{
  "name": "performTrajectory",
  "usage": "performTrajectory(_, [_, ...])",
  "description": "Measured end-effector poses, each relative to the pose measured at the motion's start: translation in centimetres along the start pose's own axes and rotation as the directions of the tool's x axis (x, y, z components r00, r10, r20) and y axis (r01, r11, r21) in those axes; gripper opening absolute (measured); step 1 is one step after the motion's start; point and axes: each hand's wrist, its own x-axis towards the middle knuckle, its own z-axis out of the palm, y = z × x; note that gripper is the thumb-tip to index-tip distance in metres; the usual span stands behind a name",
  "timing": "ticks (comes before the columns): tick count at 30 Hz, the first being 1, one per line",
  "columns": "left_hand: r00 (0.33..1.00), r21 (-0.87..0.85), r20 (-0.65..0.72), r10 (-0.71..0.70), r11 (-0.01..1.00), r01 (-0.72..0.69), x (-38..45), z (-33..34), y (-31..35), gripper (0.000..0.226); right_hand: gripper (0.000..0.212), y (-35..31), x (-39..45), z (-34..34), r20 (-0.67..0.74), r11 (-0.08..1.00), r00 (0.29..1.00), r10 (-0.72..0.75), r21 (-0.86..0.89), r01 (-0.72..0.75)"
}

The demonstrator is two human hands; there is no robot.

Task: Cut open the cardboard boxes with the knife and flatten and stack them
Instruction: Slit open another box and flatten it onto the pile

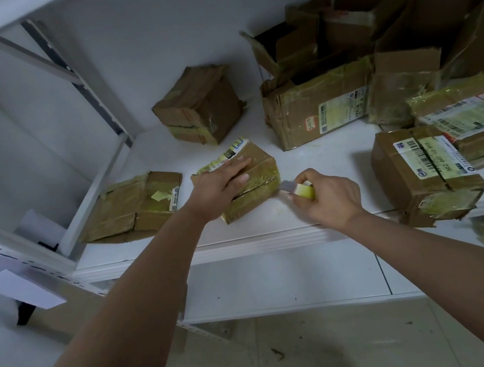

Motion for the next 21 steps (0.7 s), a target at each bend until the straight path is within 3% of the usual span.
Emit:
performTrajectory(3, [0.998, -0.09, 0.054, -0.039, 0.995, 0.044, 0.0, 0.0, 0.1, 0.042, 0.032, -0.1, -0.1, 0.2, -0.039, 0.978, 0.977, -0.208, -0.002, 0.208])
performTrajectory(7, [0.988, -0.278, 0.121, -0.097, 0.952, 0.128, 0.1, -0.2, 0.1, 0.041, 0.042, -1.2, 0.1, 0.5, -0.005, 0.838, 0.838, -0.546, 0.007, 0.546])
performTrajectory(11, [0.993, -0.299, 0.101, -0.061, 0.95, 0.089, -0.6, -0.2, -0.7, 0.039, 0.053, -2.4, 0.4, 0.4, 0.17, 0.846, 0.843, -0.511, -0.076, 0.528])
performTrajectory(16, [0.996, -0.252, 0.077, -0.036, 0.966, 0.054, -0.9, 0.2, -0.9, 0.04, 0.045, -3.8, 0.8, -0.1, 0.256, 0.851, 0.847, -0.466, -0.13, 0.508])
performTrajectory(21, [0.996, -0.229, 0.087, -0.018, 0.973, 0.037, -0.8, 0.2, -1.1, 0.042, 0.061, -4.6, 0.4, -0.7, 0.375, 0.853, 0.83, -0.413, -0.161, 0.497])
